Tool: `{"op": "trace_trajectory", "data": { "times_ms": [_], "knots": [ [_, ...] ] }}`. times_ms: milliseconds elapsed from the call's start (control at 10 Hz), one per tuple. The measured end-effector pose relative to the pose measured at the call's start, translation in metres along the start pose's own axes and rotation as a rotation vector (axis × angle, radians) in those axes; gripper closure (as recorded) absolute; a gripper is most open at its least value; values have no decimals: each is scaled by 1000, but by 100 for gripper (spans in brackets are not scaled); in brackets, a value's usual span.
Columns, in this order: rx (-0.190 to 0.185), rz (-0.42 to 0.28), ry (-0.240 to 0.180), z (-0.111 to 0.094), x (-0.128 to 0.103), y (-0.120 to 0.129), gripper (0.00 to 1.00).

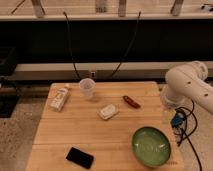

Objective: Move the arm in a circular motion

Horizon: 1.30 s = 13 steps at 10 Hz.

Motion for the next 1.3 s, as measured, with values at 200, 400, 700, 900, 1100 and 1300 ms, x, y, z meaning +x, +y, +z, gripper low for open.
{"op": "trace_trajectory", "data": {
  "times_ms": [200, 400, 700, 900, 1100, 1300],
  "knots": [
    [0, 0, 0, 0, 0, 0, 20],
    [0, 0, 0, 0, 0, 0, 20],
    [10, -38, 14, 0, -23, 3, 20],
    [20, -79, 24, -1, -50, 5, 20],
    [26, -116, 34, -1, -61, 6, 20],
    [29, -151, 43, 0, -69, 6, 20]
  ]
}}
